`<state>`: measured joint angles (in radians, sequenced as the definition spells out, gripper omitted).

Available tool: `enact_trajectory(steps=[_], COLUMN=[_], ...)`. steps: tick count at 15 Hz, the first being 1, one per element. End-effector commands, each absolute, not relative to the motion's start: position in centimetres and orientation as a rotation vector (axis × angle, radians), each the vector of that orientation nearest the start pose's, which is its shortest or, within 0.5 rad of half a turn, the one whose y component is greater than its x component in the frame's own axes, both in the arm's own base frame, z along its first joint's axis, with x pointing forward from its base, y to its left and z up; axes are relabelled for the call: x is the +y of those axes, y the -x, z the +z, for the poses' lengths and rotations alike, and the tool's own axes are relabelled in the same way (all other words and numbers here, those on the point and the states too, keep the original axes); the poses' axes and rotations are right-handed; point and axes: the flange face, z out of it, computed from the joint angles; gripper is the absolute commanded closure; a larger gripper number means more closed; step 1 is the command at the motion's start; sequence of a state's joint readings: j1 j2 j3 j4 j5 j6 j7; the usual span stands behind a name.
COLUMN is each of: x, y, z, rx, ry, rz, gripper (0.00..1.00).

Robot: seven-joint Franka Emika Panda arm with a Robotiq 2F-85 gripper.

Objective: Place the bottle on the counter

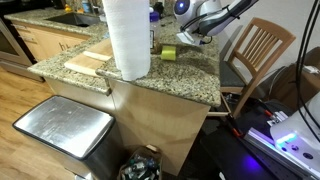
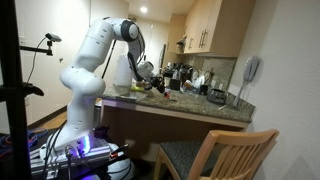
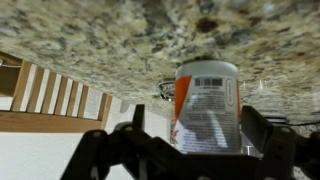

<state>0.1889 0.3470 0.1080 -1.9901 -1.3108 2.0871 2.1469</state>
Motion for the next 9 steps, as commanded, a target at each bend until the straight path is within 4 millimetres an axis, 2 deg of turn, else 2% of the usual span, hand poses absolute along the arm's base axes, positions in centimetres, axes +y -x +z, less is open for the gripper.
enact_trajectory(steps=[1, 6, 9], x=[13.1, 14.2, 15.0], y=[-59.1, -58.0, -57.1], z=[30.3, 33.8, 35.4], rx=[-1.129, -1.117, -1.095], ry=[-2.069, -2.017, -1.971], rz=[1.147, 1.229, 1.218], gripper=[0.00, 0.00, 0.00])
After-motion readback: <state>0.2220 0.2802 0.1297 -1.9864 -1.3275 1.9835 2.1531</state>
